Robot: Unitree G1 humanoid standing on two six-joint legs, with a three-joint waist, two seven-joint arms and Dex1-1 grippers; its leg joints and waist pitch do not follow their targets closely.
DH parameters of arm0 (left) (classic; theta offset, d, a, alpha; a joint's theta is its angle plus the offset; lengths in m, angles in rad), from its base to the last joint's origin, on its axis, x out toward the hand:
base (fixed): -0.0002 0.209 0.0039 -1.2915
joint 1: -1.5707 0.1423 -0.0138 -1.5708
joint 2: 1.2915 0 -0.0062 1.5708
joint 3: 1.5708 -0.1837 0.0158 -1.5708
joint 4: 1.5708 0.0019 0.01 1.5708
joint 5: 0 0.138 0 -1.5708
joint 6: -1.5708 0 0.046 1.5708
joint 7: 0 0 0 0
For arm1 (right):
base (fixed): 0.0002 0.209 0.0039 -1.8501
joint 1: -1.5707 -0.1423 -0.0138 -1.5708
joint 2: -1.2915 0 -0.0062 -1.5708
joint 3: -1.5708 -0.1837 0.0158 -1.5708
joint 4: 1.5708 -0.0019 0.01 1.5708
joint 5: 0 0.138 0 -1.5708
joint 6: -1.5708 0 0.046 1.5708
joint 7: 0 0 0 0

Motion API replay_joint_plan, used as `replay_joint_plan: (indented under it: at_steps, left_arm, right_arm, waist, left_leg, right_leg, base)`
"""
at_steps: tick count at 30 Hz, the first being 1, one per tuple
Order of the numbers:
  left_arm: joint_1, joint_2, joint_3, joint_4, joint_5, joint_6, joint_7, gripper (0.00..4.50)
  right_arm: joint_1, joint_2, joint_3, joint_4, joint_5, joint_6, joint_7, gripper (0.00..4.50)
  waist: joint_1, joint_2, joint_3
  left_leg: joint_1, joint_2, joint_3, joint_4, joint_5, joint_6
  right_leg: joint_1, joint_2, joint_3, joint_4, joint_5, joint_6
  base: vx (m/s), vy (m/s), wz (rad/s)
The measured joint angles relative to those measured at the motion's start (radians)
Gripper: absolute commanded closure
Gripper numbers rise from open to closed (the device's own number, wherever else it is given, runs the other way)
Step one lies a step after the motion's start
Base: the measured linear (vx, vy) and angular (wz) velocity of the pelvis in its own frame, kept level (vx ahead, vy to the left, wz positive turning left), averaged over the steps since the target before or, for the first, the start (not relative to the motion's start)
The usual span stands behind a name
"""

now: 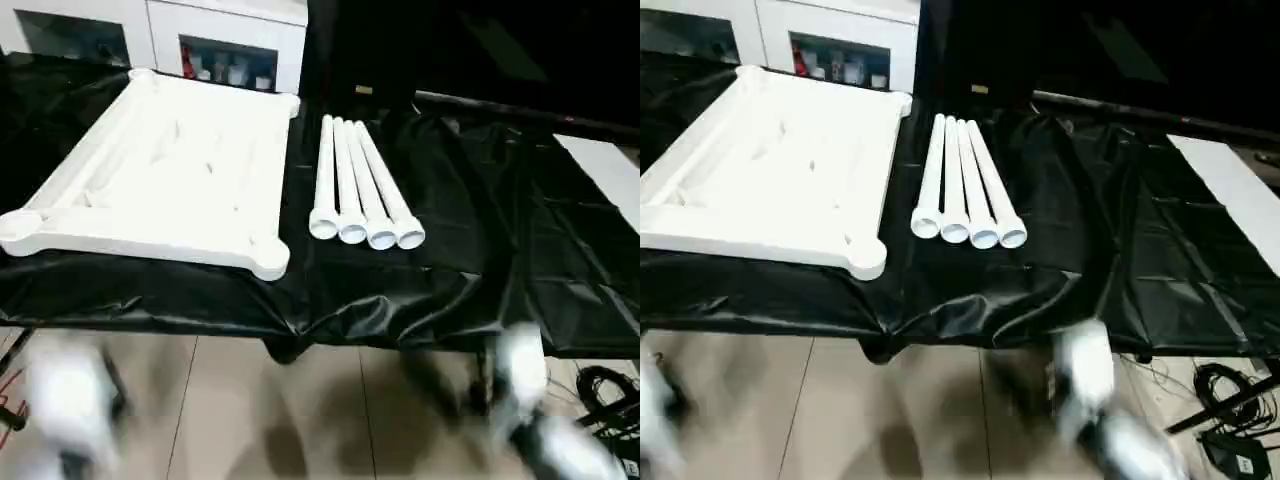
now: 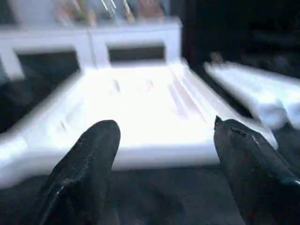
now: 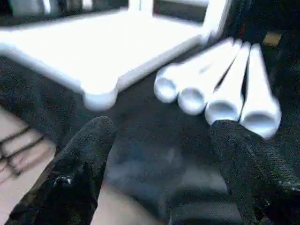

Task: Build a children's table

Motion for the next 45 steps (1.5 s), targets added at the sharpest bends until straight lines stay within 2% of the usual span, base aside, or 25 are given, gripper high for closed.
replay_joint_plan:
  at_steps: [5, 7, 12, 15, 19, 20, 21, 23, 24, 25, 26, 27, 28, 29, 30, 31, 32, 33, 34, 37, 39, 41, 42, 44, 45]
  left_arm:
    - [-0.171, 0.004, -0.014, 0.028, 0.046, 0.122, 0.050, 0.88]
    - [-0.217, -0.001, -0.022, 0.067, 0.050, 0.146, 0.067, 0.88]
    - [-0.302, -0.027, -0.043, 0.193, 0.081, 0.131, 0.088, 0.88]
    - [-0.441, -0.060, -0.078, 0.329, 0.099, 0.107, 0.086, 0.88]
    - [-0.530, -0.056, -0.121, 0.471, 0.129, 0.051, 0.070, 0.88]
    - [-0.536, -0.056, -0.130, 0.491, 0.138, 0.045, 0.067, 0.88]
    - [-0.538, -0.061, -0.141, 0.507, 0.141, 0.040, 0.063, 0.88]
    - [-0.545, -0.065, -0.148, 0.520, 0.142, 0.032, 0.056, 0.88]
    - [-0.548, -0.065, -0.146, 0.522, 0.143, 0.027, 0.054, 0.88]
    - [-0.551, -0.062, -0.145, 0.525, 0.147, 0.018, 0.052, 0.88]
    - [-0.551, -0.061, -0.142, 0.531, 0.150, 0.011, 0.051, 0.88]
    - [-0.540, -0.058, -0.135, 0.540, 0.168, -0.004, 0.057, 0.88]
    - [-0.542, -0.054, -0.134, 0.557, 0.189, -0.018, 0.071, 0.88]
    - [-0.545, -0.050, -0.141, 0.561, 0.218, -0.037, 0.085, 0.88]
    - [-0.546, -0.044, -0.156, 0.561, 0.247, -0.058, 0.097, 0.88]
    - [-0.547, -0.045, -0.164, 0.563, 0.260, -0.065, 0.102, 0.88]
    - [-0.549, -0.062, -0.167, 0.572, 0.262, -0.067, 0.108, 0.88]
    - [-0.548, -0.072, -0.172, 0.582, 0.262, -0.065, 0.111, 0.88]
    - [-0.548, -0.082, -0.178, 0.586, 0.262, -0.064, 0.115, 0.88]
    - [-0.550, -0.091, -0.178, 0.586, 0.266, -0.071, 0.131, 0.88]
    - [-0.550, -0.102, -0.173, 0.587, 0.266, -0.071, 0.132, 0.88]
    - [-0.550, -0.109, -0.175, 0.588, 0.263, -0.060, 0.126, 0.88]
    - [-0.548, -0.120, -0.178, 0.588, 0.262, -0.061, 0.120, 0.88]
    - [-0.548, -0.123, -0.220, 0.587, 0.274, -0.073, 0.111, 0.88]
    - [-0.547, -0.122, -0.237, 0.586, 0.280, -0.079, 0.105, 0.88]
  right_arm:
    - [-0.227, 0.051, 0.006, 0.153, -0.033, 0.018, -0.051, 0.84]
    - [-0.315, 0.095, -0.025, 0.247, -0.010, 0.033, -0.095, 0.84]
    - [-0.377, 0.136, -0.037, 0.332, 0.009, 0.037, -0.142, 0.84]
    - [-0.417, 0.169, -0.042, 0.387, -0.019, 0.014, -0.177, 0.84]
    - [-0.420, 0.169, -0.035, 0.458, -0.067, -0.013, -0.215, 0.84]
    - [-0.418, 0.166, -0.039, 0.466, -0.067, -0.013, -0.220, 0.84]
    - [-0.416, 0.159, -0.043, 0.476, -0.069, -0.013, -0.223, 0.84]
    - [-0.412, 0.152, -0.043, 0.487, -0.081, -0.013, -0.225, 0.84]
    - [-0.413, 0.152, -0.044, 0.488, -0.086, -0.013, -0.229, 0.84]
    - [-0.414, 0.158, -0.044, 0.493, -0.089, -0.018, -0.237, 0.84]
    - [-0.414, 0.167, -0.040, 0.500, -0.091, -0.020, -0.242, 0.84]
    - [-0.430, 0.185, -0.020, 0.516, -0.104, -0.027, -0.244, 0.84]
    - [-0.434, 0.195, -0.012, 0.520, -0.109, -0.041, -0.246, 0.84]
    - [-0.435, 0.194, -0.011, 0.521, -0.112, -0.054, -0.248, 0.84]
    - [-0.438, 0.186, -0.013, 0.523, -0.118, -0.066, -0.256, 0.84]
    - [-0.439, 0.181, -0.018, 0.524, -0.120, -0.072, -0.257, 0.84]
    - [-0.439, 0.175, -0.025, 0.527, -0.119, -0.072, -0.256, 0.84]
    - [-0.437, 0.175, -0.029, 0.535, -0.119, -0.071, -0.257, 0.84]
    - [-0.434, 0.180, -0.026, 0.539, -0.119, -0.069, -0.255, 0.84]
    - [-0.434, 0.181, -0.025, 0.537, -0.118, -0.065, -0.249, 0.84]
    - [-0.445, 0.176, -0.026, 0.536, -0.118, -0.065, -0.245, 0.84]
    - [-0.455, 0.171, -0.027, 0.536, -0.118, -0.066, -0.244, 0.84]
    - [-0.451, 0.161, -0.030, 0.537, -0.117, -0.067, -0.242, 0.84]
    - [-0.438, 0.136, -0.049, 0.542, -0.118, -0.067, -0.243, 0.84]
    - [-0.437, 0.126, -0.065, 0.541, -0.119, -0.067, -0.242, 0.84]
  waist:
    - [-0.002, -0.001, -0.001]
    - [-0.001, -0.012, -0.002]
    - [0.008, -0.014, 0.002]
    - [0.015, -0.011, 0.004]
    - [0.022, -0.010, 0.004]
    - [0.025, -0.003, 0.008]
    - [0.033, 0.015, 0.009]
    - [0.048, 0.040, 0.007]
    - [0.053, 0.052, 0.004]
    - [0.052, 0.060, 0.003]
    - [0.046, 0.058, 0.003]
    - [0.026, 0.057, 0.005]
    - [0.018, 0.062, 0.008]
    - [0.019, 0.059, 0.005]
    - [0.023, 0.053, 0.001]
    - [0.024, 0.037, -0.002]
    - [0.025, 0.037, 0.001]
    - [0.023, 0.049, 0.009]
    - [0.014, 0.057, 0.013]
    - [0.006, 0.063, 0.014]
    - [0.006, 0.056, 0.010]
    - [0.004, 0.036, 0.002]
    - [0.006, 0.029, -0.001]
    - [0.032, 0.027, 0.000]
    - [0.033, 0.036, -0.003]
  left_leg:
    - [-0.004, -0.001, 0.000, 0.002, 0.006, -0.006]
    - [-0.004, -0.001, 0.000, 0.002, 0.010, -0.008]
    - [-0.004, -0.001, -0.003, 0.002, 0.014, -0.006]
    - [-0.003, -0.001, -0.003, 0.002, 0.018, -0.006]
    - [-0.005, -0.009, -0.003, 0.005, 0.016, 0.008]
    - [-0.006, -0.013, -0.006, 0.012, 0.012, 0.016]
    - [-0.025, -0.022, -0.034, 0.055, -0.006, 0.047]
    - [-0.067, -0.031, -0.081, 0.129, -0.017, 0.067]
    - [-0.079, -0.029, -0.096, 0.123, -0.017, 0.068]
    - [-0.081, -0.027, -0.095, 0.091, -0.009, 0.037]
    - [-0.074, -0.042, -0.081, 0.084, -0.005, 0.057]
    - [-0.069, -0.062, -0.072, 0.076, -0.001, 0.083]
    - [-0.070, -0.071, -0.067, 0.076, 0.001, 0.097]
    - [-0.074, -0.076, -0.055, 0.075, 0.003, 0.107]
    - [-0.086, -0.086, -0.043, 0.075, 0.007, 0.117]
    - [-0.092, -0.102, -0.031, 0.074, 0.011, 0.122]
    - [-0.092, -0.106, -0.025, 0.076, 0.012, 0.125]
    - [-0.088, -0.104, -0.021, 0.071, 0.014, 0.127]
    - [-0.088, -0.096, -0.023, 0.064, 0.022, 0.124]
    - [-0.099, -0.054, -0.024, 0.040, 0.054, 0.103]
    - [-0.106, -0.039, -0.033, 0.019, 0.077, 0.090]
    - [-0.109, -0.037, -0.032, 0.004, 0.095, 0.072]
    - [-0.110, -0.036, -0.032, 0.000, 0.092, 0.073]
    - [-0.105, -0.031, -0.031, 0.013, 0.077, 0.095]
    - [-0.095, -0.029, -0.035, 0.004, 0.091, 0.070]
  right_leg:
    - [-0.009, 0.000, 0.003, 0.009, 0.002, -0.002]
    - [-0.011, 0.001, 0.004, 0.013, 0.001, -0.004]
    - [-0.013, 0.003, 0.006, 0.017, 0.000, -0.004]
    - [-0.013, 0.003, 0.006, 0.018, 0.000, -0.006]
    - [-0.010, -0.003, 0.016, 0.017, 0.003, -0.004]
    - [-0.009, -0.004, 0.023, 0.016, 0.005, 0.000]
    - [-0.010, -0.004, 0.032, 0.013, 0.009, 0.007]
    - [-0.008, -0.008, 0.040, 0.005, 0.018, 0.022]
    - [-0.008, -0.011, 0.040, 0.002, 0.021, 0.028]
    - [-0.007, -0.024, 0.038, 0.002, 0.021, 0.029]
    - [-0.009, -0.035, 0.040, -0.001, 0.021, 0.009]
    - [-0.036, -0.043, 0.025, 0.064, 0.007, -0.049]
    - [-0.051, -0.038, -0.001, 0.120, -0.003, -0.048]
    - [-0.064, -0.025, -0.025, 0.142, -0.009, -0.037]
    - [-0.063, 0.000, -0.045, 0.118, -0.010, -0.036]
    - [-0.050, 0.011, -0.044, 0.072, -0.008, -0.040]
    - [-0.035, 0.015, -0.030, 0.054, -0.006, -0.034]
    - [-0.027, 0.013, -0.030, 0.045, -0.001, -0.037]
    - [-0.025, 0.014, -0.037, 0.047, -0.008, -0.057]
    - [-0.027, 0.016, -0.051, 0.136, -0.027, -0.040]
    - [-0.009, 0.011, -0.047, 0.111, -0.028, -0.040]
    - [0.018, -0.013, -0.026, 0.039, -0.050, -0.011]
    - [0.019, -0.010, -0.031, 0.040, -0.040, 0.004]
    - [0.005, -0.009, -0.031, 0.041, -0.035, 0.001]
    - [-0.005, -0.003, -0.041, 0.042, -0.030, -0.002]
  base:
    - [0.000, 0.000, 0.00]
    - [0.000, 0.000, 0.00]
    - [0.000, 0.000, 0.00]
    - [0.000, 0.000, 0.00]
    - [0.000, 0.000, 0.00]
    - [-0.023, 0.081, -0.06]
    - [-0.030, 0.171, -0.11]
    - [-0.019, 0.177, -0.10]
    - [-0.009, 0.115, -0.05]
    - [-0.014, 0.256, -0.01]
    - [0.014, 0.283, 0.10]
    - [0.014, 0.283, 0.10]
    - [-0.006, 0.256, 0.12]
    - [-0.061, 0.206, 0.04]
    - [-0.061, 0.206, 0.04]
    - [-0.074, 0.165, -0.03]
    - [-0.095, 0.130, 0.04]
    - [-0.095, 0.130, 0.04]
    - [-0.117, 0.081, 0.13]
    - [-0.108, -0.014, 0.13]
    - [-0.106, -0.120, 0.00]
    - [-0.106, -0.192, -0.12]
    - [-0.106, -0.212, -0.16]
    - [-0.095, -0.174, -0.24]
    - [-0.085, -0.154, -0.31]
